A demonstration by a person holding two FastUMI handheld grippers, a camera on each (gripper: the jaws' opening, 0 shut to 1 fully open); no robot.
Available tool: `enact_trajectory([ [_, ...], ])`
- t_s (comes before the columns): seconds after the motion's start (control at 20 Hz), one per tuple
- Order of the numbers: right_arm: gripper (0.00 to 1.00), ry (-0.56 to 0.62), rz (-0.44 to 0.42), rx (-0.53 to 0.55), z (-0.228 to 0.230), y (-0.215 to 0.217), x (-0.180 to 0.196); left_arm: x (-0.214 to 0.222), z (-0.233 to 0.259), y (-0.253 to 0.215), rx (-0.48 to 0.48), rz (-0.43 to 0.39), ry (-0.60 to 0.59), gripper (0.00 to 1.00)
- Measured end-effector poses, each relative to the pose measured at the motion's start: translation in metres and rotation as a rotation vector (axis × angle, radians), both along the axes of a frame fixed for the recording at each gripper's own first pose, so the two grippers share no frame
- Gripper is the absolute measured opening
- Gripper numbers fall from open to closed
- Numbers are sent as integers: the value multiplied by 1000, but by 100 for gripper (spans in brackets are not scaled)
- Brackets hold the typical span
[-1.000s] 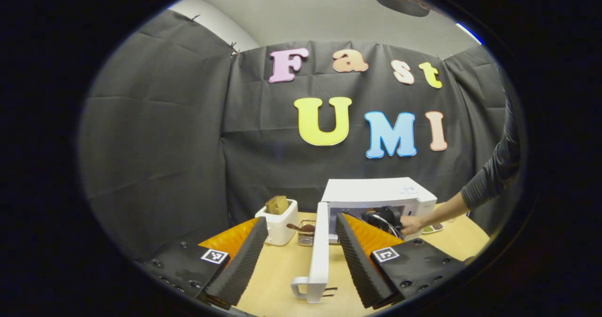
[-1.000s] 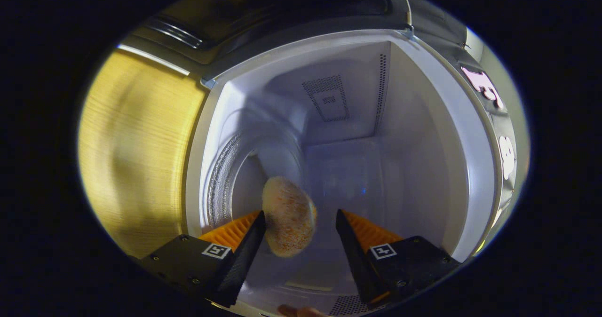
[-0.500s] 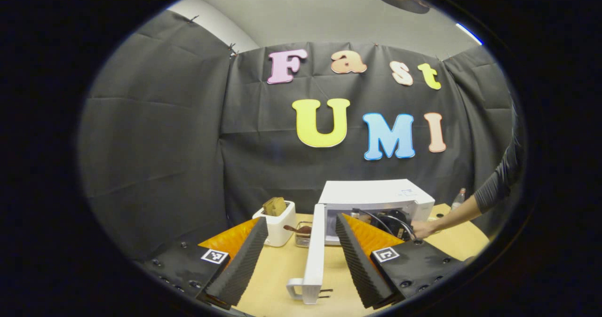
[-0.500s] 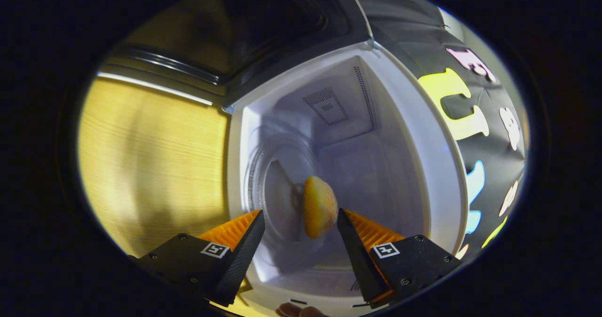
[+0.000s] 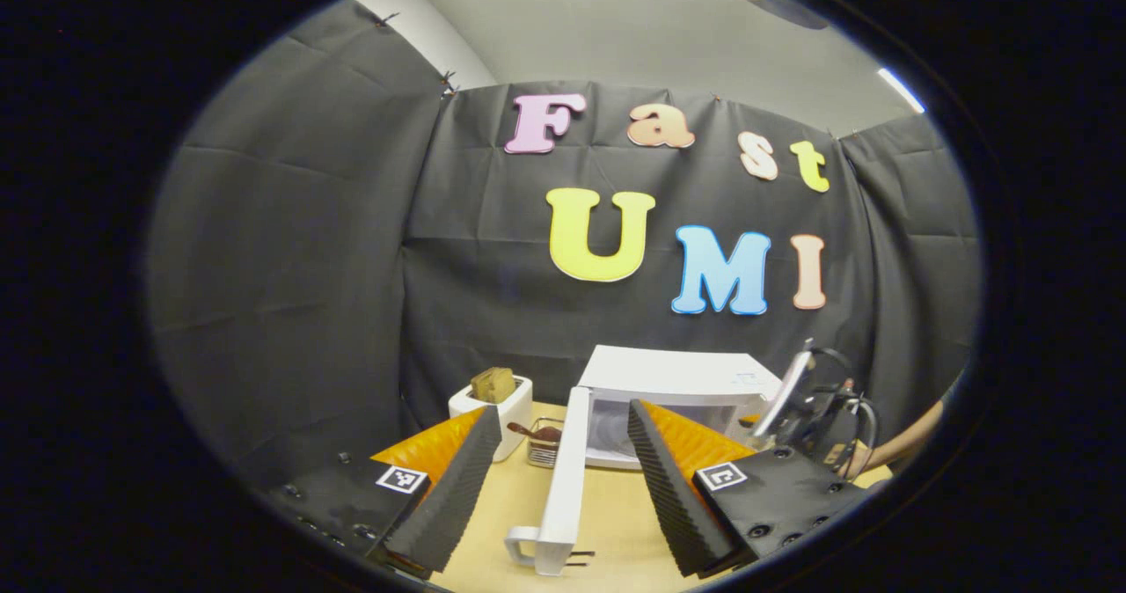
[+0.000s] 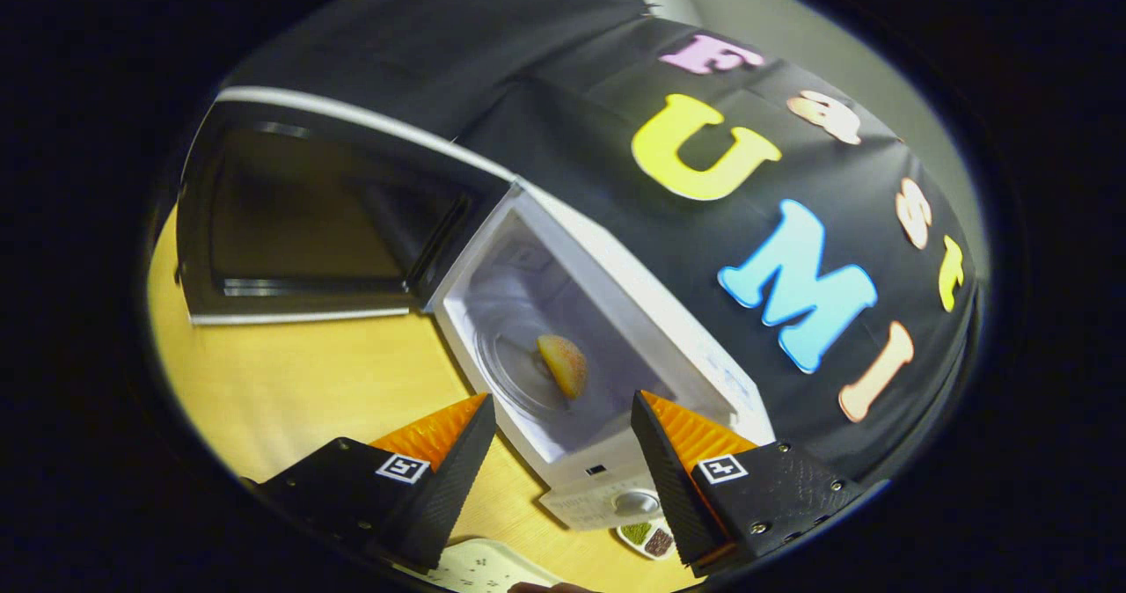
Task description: Open the microwave oven with the left hand, put the food in, and close the microwave oven.
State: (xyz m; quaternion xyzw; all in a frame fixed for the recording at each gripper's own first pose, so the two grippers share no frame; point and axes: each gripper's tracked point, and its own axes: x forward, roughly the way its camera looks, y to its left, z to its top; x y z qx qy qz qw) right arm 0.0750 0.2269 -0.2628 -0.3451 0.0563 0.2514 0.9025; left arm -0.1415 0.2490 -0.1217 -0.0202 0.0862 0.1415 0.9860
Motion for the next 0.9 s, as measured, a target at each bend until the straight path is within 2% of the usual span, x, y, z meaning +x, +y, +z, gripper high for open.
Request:
enact_trajectory([
  [0.25,95,26,-107,283,86,-33,-44,27,-5,-21,-26,-85,-15,95],
  [0.5,94,-19,-216,474,149,-65,-52,52,4,-48,-37,-184,-45,94],
  [0.7,94,-85,-265,570,199,-92,-72,58,5,-57,-48,-219,-64,96],
  [0.9,94,-101,-275,587,205,-97,-80,56,2,-43,-73,-195,-72,99],
])
